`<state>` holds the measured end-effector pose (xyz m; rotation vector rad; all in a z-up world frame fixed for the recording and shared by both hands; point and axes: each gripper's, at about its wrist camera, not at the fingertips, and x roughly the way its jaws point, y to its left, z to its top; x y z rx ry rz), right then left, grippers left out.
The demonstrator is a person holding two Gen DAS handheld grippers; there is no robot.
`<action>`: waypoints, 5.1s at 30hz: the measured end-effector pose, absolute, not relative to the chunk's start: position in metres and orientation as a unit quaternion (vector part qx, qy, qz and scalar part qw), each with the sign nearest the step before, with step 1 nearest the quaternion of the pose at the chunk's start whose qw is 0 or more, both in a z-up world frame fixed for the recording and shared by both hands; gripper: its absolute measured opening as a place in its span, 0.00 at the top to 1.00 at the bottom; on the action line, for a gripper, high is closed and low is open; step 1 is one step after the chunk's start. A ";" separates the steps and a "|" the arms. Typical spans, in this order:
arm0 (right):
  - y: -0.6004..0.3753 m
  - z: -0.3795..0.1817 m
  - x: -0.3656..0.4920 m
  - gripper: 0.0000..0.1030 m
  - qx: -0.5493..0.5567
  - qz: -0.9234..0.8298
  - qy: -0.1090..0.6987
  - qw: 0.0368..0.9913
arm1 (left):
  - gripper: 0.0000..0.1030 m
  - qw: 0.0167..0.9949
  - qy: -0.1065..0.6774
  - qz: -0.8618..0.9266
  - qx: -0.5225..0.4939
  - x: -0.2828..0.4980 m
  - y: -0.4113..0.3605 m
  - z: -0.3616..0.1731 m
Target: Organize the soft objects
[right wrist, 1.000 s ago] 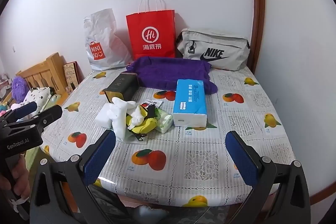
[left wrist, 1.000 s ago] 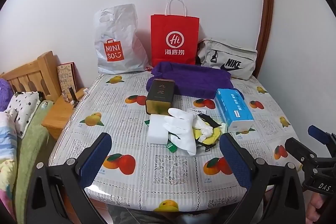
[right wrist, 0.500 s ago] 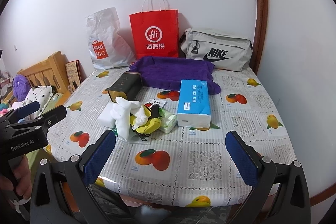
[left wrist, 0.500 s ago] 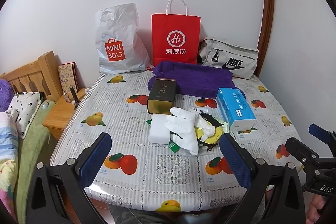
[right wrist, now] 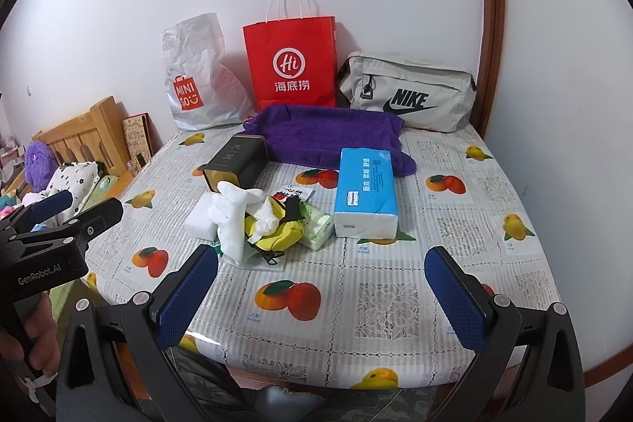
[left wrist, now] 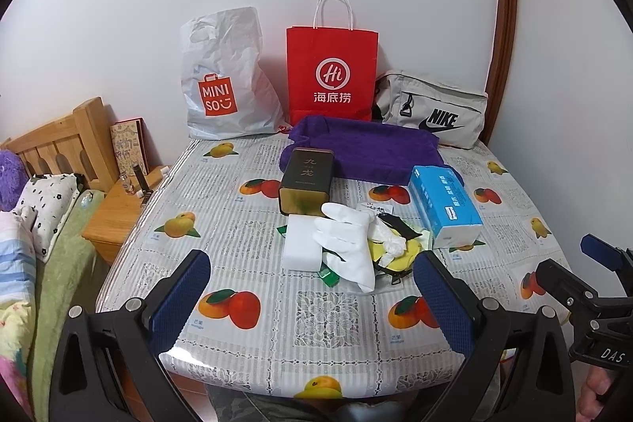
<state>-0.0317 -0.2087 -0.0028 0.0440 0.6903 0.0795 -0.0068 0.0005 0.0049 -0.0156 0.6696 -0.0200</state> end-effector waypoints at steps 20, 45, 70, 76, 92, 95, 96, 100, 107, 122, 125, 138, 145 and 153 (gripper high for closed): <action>-0.209 -0.004 -0.032 0.00 0.023 0.038 0.338 0.940 | 0.00 0.945 0.328 -0.006 -0.003 -0.006 -0.002 0.005; -0.215 -0.006 -0.032 0.00 0.036 0.035 0.338 0.940 | 0.00 0.941 0.337 -0.008 0.003 0.000 -0.010 -0.003; -0.231 -0.069 0.024 0.00 0.051 0.037 0.376 0.924 | 0.01 0.896 0.438 -0.045 -0.056 0.075 0.014 -0.106; -0.230 -0.086 0.036 0.00 0.052 0.046 0.388 0.919 | 0.01 0.903 0.428 -0.032 -0.015 0.102 0.014 -0.118; -0.232 -0.123 0.068 0.00 0.055 0.047 0.434 0.898 | 0.53 0.888 0.453 -0.072 -0.016 0.155 0.021 -0.153; -0.225 -0.123 0.071 0.00 0.053 0.057 0.431 0.899 | 0.53 0.896 0.438 -0.067 -0.018 0.149 0.029 -0.144; -0.223 -0.122 0.072 0.00 0.052 0.062 0.430 0.899 | 0.53 0.898 0.436 -0.062 -0.017 0.148 0.032 -0.142; -0.208 -0.118 0.080 0.00 0.045 0.086 0.426 0.900 | 0.53 0.895 0.444 -0.040 -0.016 0.144 0.050 -0.141; -0.175 -0.114 0.098 0.00 0.016 0.122 0.415 0.902 | 0.53 0.885 0.464 0.013 -0.023 0.143 0.080 -0.157; -0.135 -0.134 0.126 0.46 -0.050 0.155 0.415 0.895 | 0.52 0.884 0.466 -0.001 -0.033 0.144 0.078 -0.168; -0.133 -0.132 0.123 0.64 -0.086 0.144 0.401 0.901 | 0.52 0.885 0.466 0.000 -0.021 0.144 0.074 -0.168; -0.142 -0.126 0.125 0.40 -0.079 0.150 0.386 0.907 | 0.52 0.884 0.467 -0.003 -0.015 0.141 0.071 -0.169; -0.145 -0.131 0.132 0.78 -0.067 0.166 0.386 0.905 | 0.53 0.884 0.466 -0.007 -0.023 0.140 0.070 -0.168; -0.187 -0.110 0.094 0.78 -0.016 0.142 0.359 0.922 | 0.53 0.886 0.464 -0.006 -0.025 0.132 0.067 -0.167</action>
